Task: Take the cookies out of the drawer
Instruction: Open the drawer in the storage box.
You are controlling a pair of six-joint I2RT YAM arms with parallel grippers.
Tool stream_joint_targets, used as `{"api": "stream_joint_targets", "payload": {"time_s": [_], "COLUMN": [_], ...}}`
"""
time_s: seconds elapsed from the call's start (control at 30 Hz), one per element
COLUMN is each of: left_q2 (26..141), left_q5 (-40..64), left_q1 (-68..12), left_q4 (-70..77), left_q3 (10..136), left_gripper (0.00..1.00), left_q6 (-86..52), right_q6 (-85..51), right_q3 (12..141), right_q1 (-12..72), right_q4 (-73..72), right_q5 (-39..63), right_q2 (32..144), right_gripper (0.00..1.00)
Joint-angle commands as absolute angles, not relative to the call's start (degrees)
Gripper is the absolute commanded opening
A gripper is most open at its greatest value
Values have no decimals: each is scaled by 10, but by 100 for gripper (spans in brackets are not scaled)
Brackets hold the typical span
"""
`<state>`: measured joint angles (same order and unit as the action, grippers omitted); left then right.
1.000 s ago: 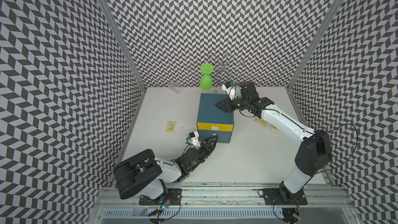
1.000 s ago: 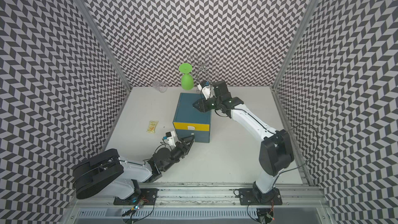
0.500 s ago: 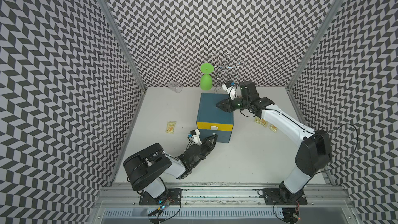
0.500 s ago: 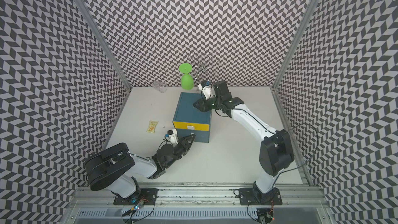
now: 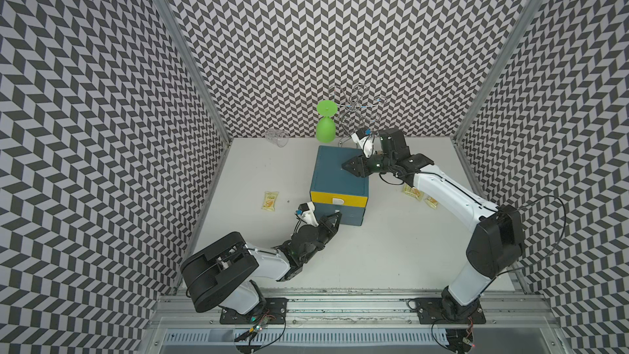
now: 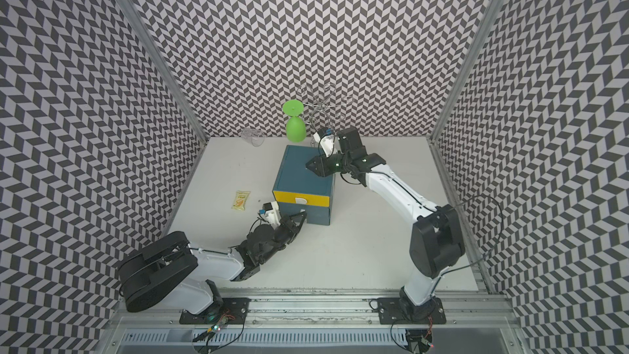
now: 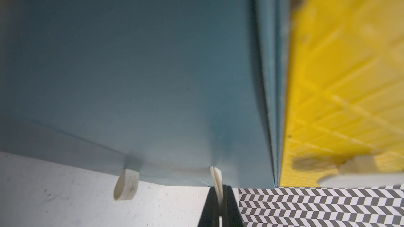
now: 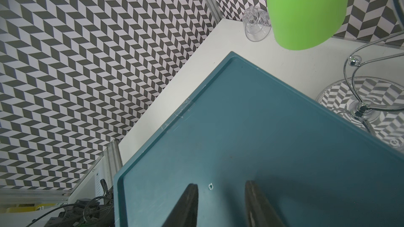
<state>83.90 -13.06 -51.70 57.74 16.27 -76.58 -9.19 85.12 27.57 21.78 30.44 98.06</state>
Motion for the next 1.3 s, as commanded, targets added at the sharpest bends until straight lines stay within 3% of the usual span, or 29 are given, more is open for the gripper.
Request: {"api": "stream_joint_targets", "payload": {"time_s": [0.0,0.6,1.27], "left_q2": [812,564,587], "left_q5": [-143,-272,-363], "left_q1": [-518,-686,-824], "left_q4": [557,310,256], "left_q3": [143,69,78], "left_gripper": [0,0,0], "left_q6": [-757,-807,-887], "right_q6": [-92,-93,-89], "right_q3": [828,839,831], "right_q1": [270,269,269], "right_q4": [286,291,294], "right_q5": [281,277,270], "right_q2": [1001,1020,1018], "right_gripper": [39,38,38]}}
